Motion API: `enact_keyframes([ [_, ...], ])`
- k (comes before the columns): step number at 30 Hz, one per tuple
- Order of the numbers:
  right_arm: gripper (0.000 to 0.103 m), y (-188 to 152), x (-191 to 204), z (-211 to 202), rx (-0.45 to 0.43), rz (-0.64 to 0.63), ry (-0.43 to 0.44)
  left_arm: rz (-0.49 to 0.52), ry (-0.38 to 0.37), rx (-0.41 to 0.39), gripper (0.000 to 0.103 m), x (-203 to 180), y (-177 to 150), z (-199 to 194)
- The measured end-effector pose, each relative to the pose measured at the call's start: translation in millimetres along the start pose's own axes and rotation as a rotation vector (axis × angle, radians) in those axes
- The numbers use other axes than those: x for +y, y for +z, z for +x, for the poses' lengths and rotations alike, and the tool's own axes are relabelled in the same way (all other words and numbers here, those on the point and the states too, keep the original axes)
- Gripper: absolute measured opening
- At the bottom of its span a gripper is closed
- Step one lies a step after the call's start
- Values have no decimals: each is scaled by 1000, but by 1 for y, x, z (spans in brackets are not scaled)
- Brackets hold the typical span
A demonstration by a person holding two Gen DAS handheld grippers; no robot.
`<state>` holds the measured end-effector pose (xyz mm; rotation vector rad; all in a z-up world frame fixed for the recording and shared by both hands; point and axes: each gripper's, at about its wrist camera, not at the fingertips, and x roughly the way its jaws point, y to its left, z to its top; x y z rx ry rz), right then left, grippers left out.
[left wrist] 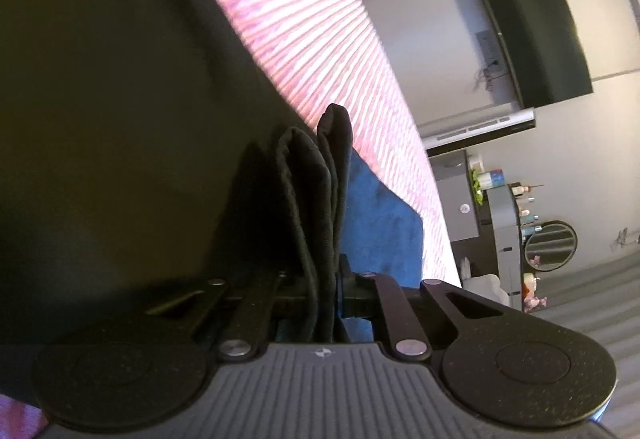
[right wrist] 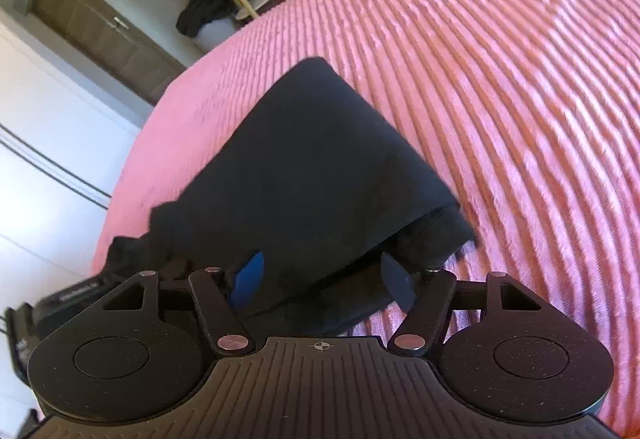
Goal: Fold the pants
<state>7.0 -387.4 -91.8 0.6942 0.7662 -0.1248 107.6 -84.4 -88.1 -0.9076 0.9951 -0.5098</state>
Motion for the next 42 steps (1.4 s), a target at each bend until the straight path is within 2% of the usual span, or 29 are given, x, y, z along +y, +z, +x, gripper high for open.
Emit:
enact_keyframes([
  [3,77,0,7,-10,-23,-46,-27,31,-8,-30,9,-5,7,-15],
  [7,78,1,16,-17,-12,-100,-23,51,-5,-80,9,-2,15,-45],
  [8,82,1,19,-18,-16,-112,-45,53,4,-100,9,-1,16,-51],
  [9,85,1,21,-18,-23,-126,-64,55,20,-122,9,1,18,-57],
  [11,85,1,24,-17,-33,-150,-85,66,62,-169,9,10,24,-76],
  [15,82,-2,32,-8,-3,-203,-108,135,199,-239,10,28,29,-109],
  [16,81,-4,35,-5,9,-215,-109,137,228,-236,16,34,29,-113],
  [18,76,-7,44,3,38,-249,-125,99,265,-246,22,49,28,-120],
  [20,70,-10,54,9,45,-289,-137,80,292,-258,24,51,26,-116],
  [21,65,-12,61,12,47,-310,-139,80,295,-259,31,47,25,-111],
  [22,62,-13,67,15,47,-329,-140,82,297,-261,44,45,24,-109],
  [24,44,-15,79,22,52,-375,-138,99,294,-266,60,46,21,-113],
  [25,42,-15,85,27,52,-397,-144,116,292,-263,64,45,20,-112],
  [29,41,-24,110,43,29,-498,-188,171,312,-243,68,45,19,-110],
  [34,42,-24,117,86,130,-528,-285,133,269,-246,72,55,23,-114],
  [39,45,-29,122,96,123,-554,-319,121,237,-250,73,62,24,-115],
  [42,46,-28,120,94,119,-536,-309,121,229,-251,73,62,24,-115],
])
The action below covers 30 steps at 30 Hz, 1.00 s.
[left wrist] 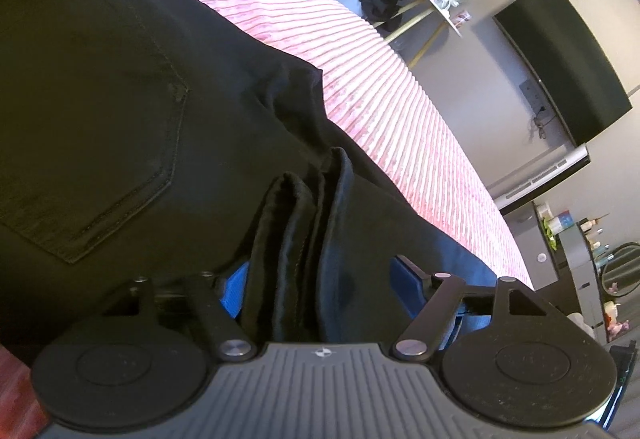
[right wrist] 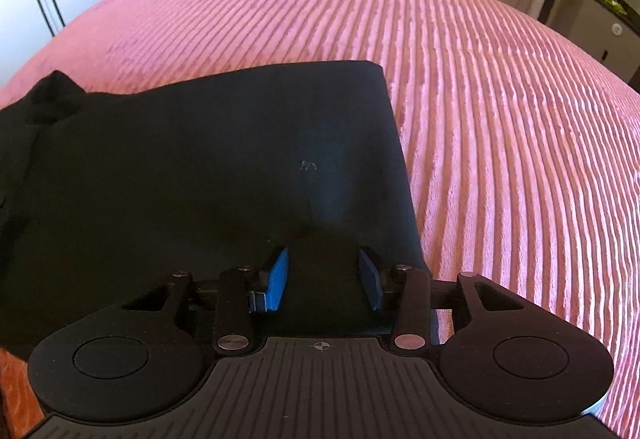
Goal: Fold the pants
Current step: 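Press the folded stack flat with the right gripper while the left gripper holds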
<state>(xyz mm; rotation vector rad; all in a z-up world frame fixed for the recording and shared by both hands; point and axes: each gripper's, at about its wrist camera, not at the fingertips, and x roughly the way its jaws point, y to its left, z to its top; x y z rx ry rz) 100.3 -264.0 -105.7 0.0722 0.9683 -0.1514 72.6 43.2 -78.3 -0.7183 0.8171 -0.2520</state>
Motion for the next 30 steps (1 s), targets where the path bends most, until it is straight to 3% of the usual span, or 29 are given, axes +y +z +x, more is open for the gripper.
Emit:
enact_keyframes([
  [8,50,1,1,0,-7,9,4,75,22,0,73,-10,-1,2],
  [30,55,1,0,1,-8,16,23,13,-23,-16,80,-9,-3,12],
])
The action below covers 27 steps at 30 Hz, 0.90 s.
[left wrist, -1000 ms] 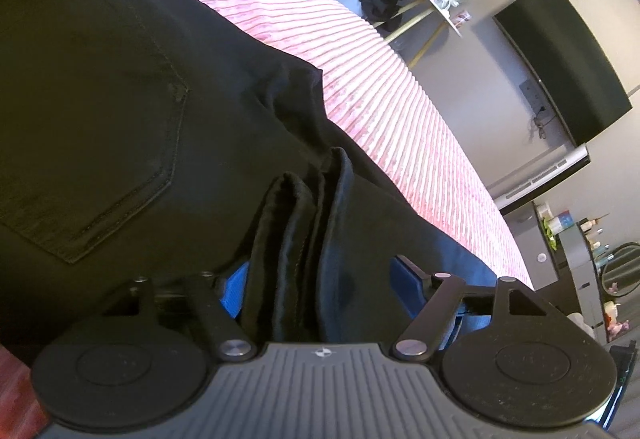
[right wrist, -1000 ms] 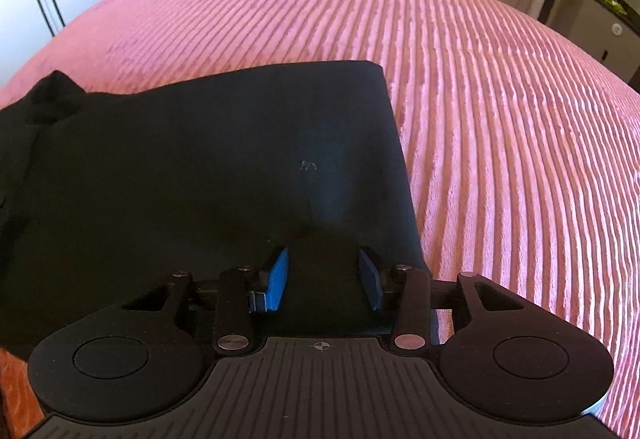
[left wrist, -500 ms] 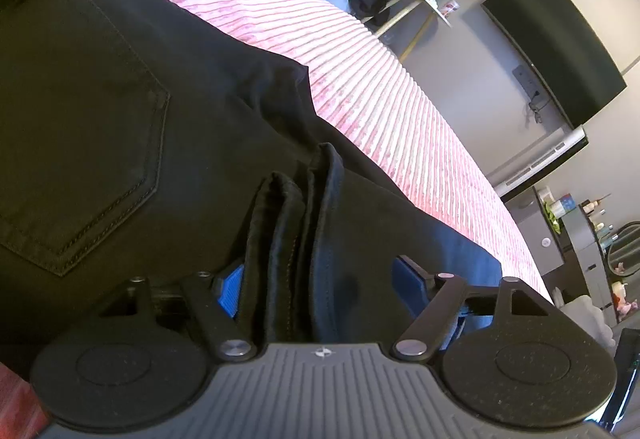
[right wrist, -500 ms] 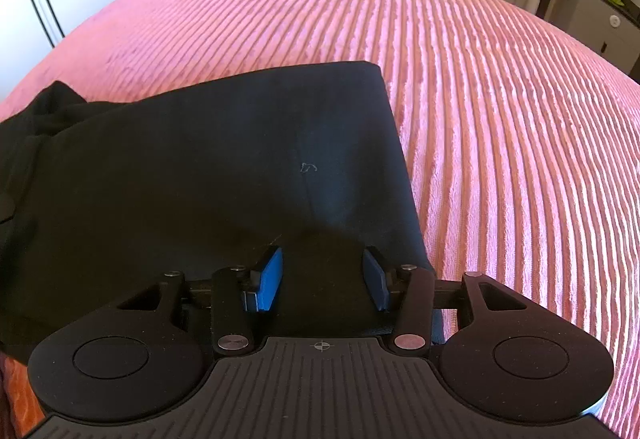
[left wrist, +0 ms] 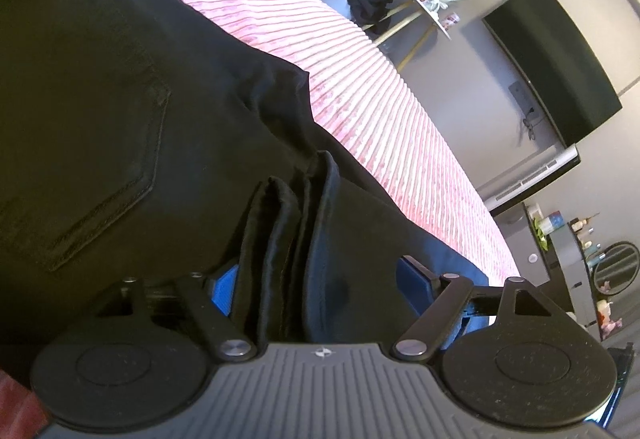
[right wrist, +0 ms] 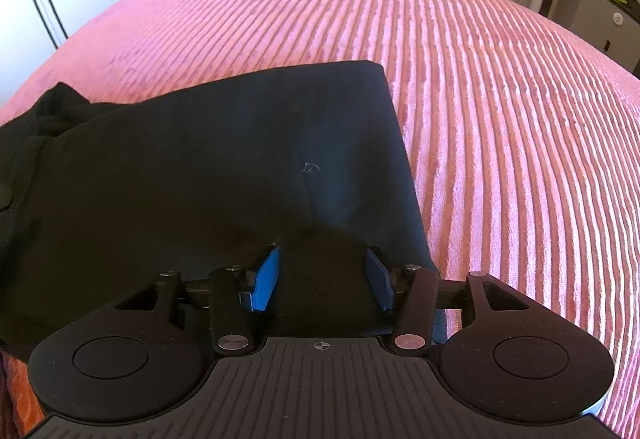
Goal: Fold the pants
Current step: 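Press the folded stack flat with the right gripper while the left gripper holds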
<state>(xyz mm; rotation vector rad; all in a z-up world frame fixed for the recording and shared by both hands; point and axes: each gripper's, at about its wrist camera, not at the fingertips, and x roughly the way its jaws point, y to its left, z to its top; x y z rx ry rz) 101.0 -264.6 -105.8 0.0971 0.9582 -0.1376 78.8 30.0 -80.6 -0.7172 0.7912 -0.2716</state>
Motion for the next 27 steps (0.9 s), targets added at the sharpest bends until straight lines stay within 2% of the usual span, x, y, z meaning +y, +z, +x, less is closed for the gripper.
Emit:
enact_keyframes([
  [3,56,0,0,0,-1,2,3,0,-3,0,78,0,1,3],
  [5,58,0,0,0,-2,4,8,0,-2,0,74,0,2,4],
  [9,69,0,2,2,-3,7,32,-10,4,-7,59,4,3,5],
  [13,71,-1,4,2,-7,6,30,-34,-5,-10,46,9,3,6],
  [16,72,-1,4,2,-8,10,33,-47,-11,-13,41,9,1,5],
  [22,79,-2,3,2,-15,20,54,-45,-57,-32,23,6,0,0],
  [27,82,-4,1,-2,-31,43,75,-52,-69,-42,13,9,0,-3],
])
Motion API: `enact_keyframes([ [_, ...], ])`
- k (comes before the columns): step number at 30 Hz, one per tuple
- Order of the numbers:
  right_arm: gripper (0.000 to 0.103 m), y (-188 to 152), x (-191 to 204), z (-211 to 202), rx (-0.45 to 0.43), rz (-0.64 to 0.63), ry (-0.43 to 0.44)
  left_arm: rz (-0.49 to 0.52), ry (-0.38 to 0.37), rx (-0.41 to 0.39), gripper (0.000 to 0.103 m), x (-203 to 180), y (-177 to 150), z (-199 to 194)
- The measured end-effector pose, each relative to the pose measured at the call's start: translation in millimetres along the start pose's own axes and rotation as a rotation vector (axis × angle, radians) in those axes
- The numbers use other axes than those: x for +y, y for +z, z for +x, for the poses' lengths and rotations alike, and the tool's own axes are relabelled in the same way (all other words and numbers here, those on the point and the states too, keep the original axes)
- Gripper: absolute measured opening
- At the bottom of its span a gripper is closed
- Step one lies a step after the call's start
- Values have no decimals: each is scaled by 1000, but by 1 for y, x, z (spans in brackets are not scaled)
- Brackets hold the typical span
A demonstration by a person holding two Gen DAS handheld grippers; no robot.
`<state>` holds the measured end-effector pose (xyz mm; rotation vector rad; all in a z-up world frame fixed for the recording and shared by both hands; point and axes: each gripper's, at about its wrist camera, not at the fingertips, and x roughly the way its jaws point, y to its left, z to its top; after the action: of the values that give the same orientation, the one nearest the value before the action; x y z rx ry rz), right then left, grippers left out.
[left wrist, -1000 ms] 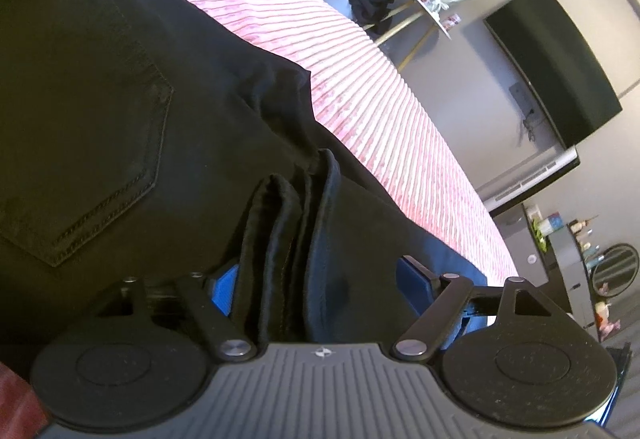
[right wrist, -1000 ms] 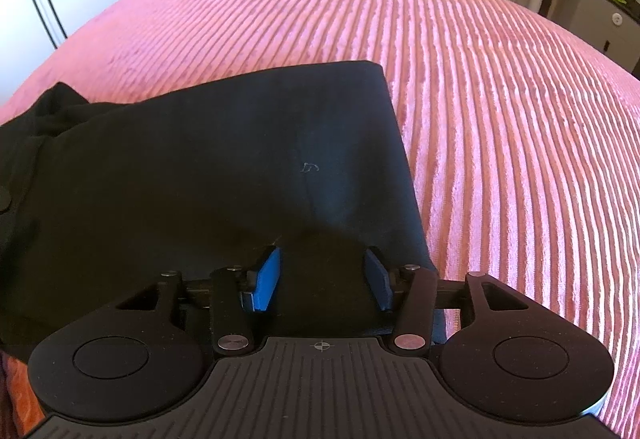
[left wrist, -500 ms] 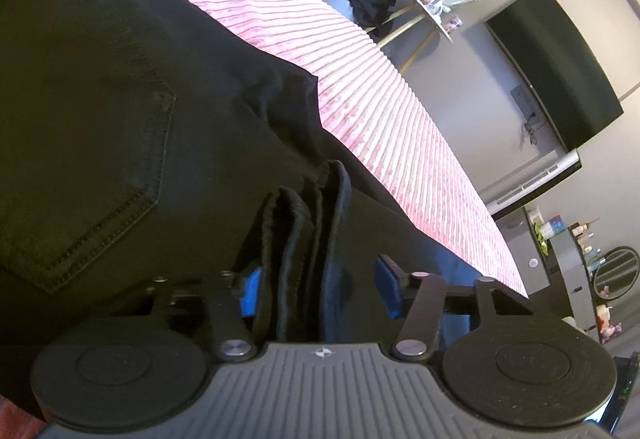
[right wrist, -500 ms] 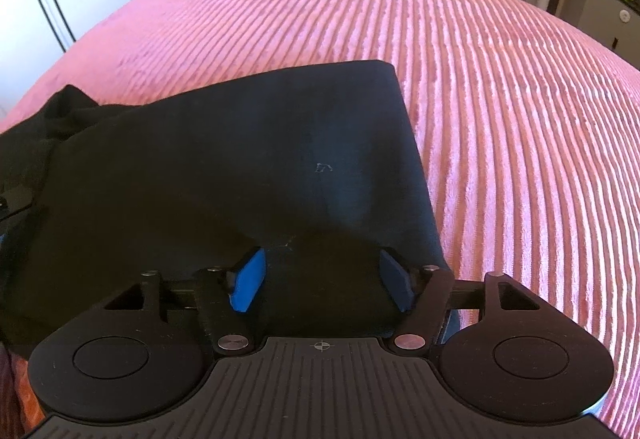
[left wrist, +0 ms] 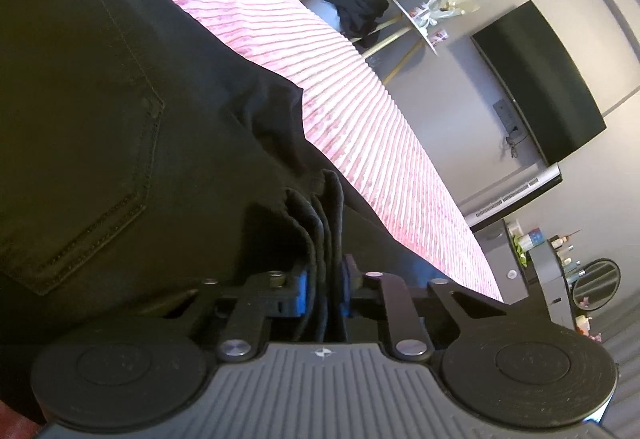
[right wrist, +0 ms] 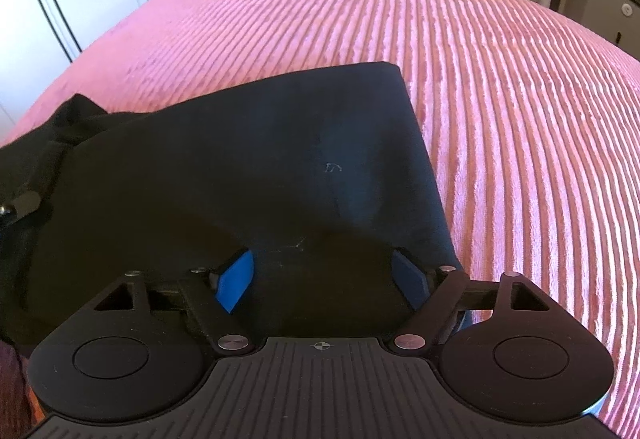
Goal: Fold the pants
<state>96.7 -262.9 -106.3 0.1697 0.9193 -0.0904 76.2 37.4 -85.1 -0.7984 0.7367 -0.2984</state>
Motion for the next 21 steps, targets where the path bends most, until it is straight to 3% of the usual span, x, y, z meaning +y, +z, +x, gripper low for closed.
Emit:
enact_keyframes([
  [5,81,-2,-15,-9,-42,95,61,12,-46,-24,12,-4,0,-7],
  [9,79,-7,-25,-26,-128,171,132,16,-97,-79,11,-7,5,-20],
  [11,81,-11,-26,-34,-172,180,166,39,-60,-107,12,-11,8,-24],
  [12,82,-11,-25,-36,-181,177,170,69,-3,-121,19,-13,8,-24],
  [14,82,-10,-22,-33,-171,164,164,92,88,-115,51,-11,8,-22],
  [15,82,-9,-20,-30,-155,155,157,67,94,-104,73,-7,8,-23],
  [21,82,-2,-26,-10,-84,185,154,-66,186,-220,97,8,24,-68],
])
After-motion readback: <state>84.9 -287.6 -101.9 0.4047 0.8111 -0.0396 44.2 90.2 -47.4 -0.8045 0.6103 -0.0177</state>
